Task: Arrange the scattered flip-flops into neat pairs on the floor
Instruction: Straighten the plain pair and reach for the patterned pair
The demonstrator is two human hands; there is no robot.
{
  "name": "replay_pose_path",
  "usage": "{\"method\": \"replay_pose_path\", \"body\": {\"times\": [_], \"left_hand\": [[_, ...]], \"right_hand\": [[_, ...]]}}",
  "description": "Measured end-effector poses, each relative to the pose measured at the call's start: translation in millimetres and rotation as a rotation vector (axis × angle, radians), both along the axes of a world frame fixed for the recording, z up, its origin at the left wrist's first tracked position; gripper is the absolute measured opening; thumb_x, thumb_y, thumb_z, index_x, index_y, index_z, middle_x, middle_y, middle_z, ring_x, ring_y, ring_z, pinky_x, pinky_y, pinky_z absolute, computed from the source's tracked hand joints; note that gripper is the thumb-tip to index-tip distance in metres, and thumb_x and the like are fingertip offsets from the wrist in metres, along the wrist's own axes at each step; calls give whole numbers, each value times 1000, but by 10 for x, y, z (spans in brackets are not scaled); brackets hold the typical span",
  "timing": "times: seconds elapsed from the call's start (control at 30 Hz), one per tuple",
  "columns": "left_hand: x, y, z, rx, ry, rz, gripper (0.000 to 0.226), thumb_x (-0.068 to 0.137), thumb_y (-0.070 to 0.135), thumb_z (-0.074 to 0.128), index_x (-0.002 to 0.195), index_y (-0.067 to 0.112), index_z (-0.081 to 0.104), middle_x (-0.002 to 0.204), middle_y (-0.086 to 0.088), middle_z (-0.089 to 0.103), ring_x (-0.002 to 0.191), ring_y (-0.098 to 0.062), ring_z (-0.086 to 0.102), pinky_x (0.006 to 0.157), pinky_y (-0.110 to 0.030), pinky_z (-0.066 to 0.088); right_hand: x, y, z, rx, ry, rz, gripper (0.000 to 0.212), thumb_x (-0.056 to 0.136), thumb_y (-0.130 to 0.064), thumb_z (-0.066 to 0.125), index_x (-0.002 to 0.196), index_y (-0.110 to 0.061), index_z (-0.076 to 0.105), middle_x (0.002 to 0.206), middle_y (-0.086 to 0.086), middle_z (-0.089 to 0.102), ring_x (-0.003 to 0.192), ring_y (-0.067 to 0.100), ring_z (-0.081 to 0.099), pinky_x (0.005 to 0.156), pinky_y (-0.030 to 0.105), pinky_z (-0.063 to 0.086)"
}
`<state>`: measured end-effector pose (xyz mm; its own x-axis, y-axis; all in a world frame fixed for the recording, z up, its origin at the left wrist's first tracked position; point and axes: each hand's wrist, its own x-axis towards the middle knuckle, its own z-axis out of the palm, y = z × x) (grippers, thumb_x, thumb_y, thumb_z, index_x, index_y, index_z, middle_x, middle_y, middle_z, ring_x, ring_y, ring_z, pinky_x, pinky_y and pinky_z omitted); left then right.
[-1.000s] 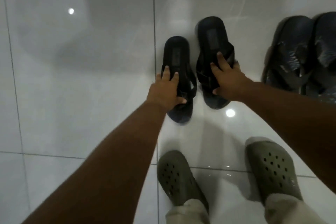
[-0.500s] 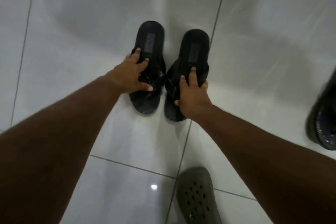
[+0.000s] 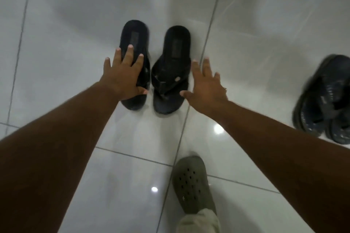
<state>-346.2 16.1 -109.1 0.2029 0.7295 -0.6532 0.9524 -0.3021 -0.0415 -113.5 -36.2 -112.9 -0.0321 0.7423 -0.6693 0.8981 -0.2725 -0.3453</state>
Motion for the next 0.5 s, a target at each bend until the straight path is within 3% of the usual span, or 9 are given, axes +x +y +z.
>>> {"method": "replay_pose_path", "body": {"times": [0.2, 0.33, 0.5], "left_hand": [[1502, -465, 327, -24, -140, -124, 107, 78, 66, 58, 154, 16, 2, 163, -16, -4, 149, -39, 2, 118, -57, 16], [2767, -715, 416, -111, -263, -88, 104, 79, 62, 61, 154, 21, 2, 164, -13, -5, 150, -38, 2, 118, -56, 19], [4165, -926, 206, -143, -328, -19, 95, 85, 48, 64, 154, 29, 1, 164, -6, -9, 149, -40, -1, 116, -56, 23]], "right_hand": [[2086, -684, 316, -8, -239, -155, 93, 85, -55, 61, 154, -24, 7, 165, 7, -1, 148, 43, 7, 114, 63, 23], [3445, -983, 418, -62, -402, -223, 92, 85, -52, 62, 153, -32, 3, 165, 1, -2, 148, 44, 3, 108, 70, 24], [4362, -1159, 28, -145, -352, -131, 87, 86, -51, 61, 151, -41, 4, 165, -6, -5, 146, 50, -1, 107, 74, 21]]}}
